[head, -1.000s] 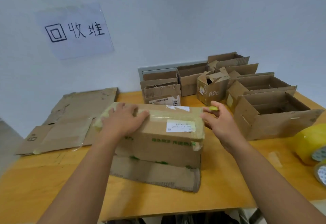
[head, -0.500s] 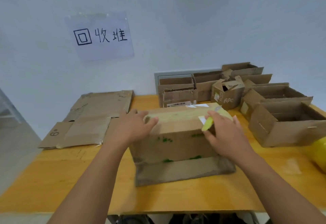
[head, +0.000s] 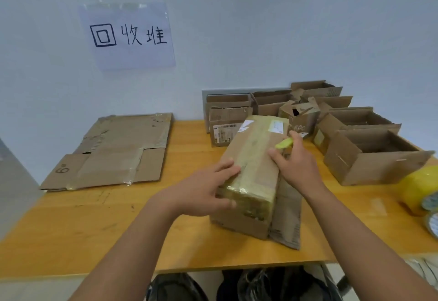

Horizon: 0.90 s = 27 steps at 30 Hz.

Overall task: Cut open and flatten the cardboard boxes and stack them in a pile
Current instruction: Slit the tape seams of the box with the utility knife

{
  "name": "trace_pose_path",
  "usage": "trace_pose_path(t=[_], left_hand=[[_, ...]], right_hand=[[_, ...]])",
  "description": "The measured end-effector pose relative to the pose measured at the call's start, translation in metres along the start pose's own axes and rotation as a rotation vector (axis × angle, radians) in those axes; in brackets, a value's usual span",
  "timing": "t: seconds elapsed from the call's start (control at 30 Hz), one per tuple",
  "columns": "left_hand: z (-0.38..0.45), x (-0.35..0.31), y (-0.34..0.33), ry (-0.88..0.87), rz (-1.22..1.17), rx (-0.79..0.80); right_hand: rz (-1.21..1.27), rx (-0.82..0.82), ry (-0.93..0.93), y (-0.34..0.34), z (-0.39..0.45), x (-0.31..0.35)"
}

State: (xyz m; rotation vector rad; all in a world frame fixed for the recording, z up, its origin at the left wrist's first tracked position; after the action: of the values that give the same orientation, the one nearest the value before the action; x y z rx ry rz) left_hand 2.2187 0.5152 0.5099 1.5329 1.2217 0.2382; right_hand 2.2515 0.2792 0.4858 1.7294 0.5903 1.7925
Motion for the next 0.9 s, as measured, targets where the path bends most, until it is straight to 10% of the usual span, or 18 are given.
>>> trace_pose_path(t=[0.3, 0.5, 0.9], left_hand=[[0.057, -0.049, -0.028, -0.053, 0.246, -0.388], [0.077, -0.098, -0.049, 0.04, 0.329, -0.505], [0.1, -0.084, 0.005, -0.151, 0.276, -0.304]], right_hand=[[-0.009, 0.058, 0.298, 0.026, -0.048, -0.01], [-0.168, -0.104, 0.114, 0.033, -0.054, -0.047], [0.16, 0.512, 0.294, 0.072, -0.008, -0.06]])
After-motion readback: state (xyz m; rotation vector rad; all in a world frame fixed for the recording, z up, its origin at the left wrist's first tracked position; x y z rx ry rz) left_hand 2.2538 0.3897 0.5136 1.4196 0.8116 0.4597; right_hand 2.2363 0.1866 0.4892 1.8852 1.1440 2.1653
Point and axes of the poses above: each hand's wrist, its own z-axis towards the middle knuckle, its own y-axis out of the back of the hand, x = y × z, the point moved 1 cm from there along z, towards the middle knuckle, and after that the axes turned 14 degrees about x, right-handed, at the moved point
